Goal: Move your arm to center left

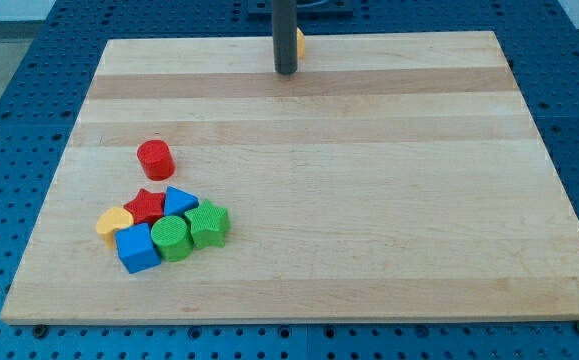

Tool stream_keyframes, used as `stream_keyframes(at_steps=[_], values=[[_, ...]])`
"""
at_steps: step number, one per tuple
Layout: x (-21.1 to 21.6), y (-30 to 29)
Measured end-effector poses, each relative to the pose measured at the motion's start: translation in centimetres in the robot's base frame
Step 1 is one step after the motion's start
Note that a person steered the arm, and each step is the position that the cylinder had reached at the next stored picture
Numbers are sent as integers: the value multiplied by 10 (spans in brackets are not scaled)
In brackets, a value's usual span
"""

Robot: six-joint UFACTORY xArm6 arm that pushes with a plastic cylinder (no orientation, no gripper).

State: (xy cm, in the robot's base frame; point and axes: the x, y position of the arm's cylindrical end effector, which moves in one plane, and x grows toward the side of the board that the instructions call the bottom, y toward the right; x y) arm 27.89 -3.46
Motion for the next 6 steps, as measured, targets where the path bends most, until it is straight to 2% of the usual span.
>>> stream_keyframes(at_steps=[4, 6], values=[[87, -207], [155, -215]])
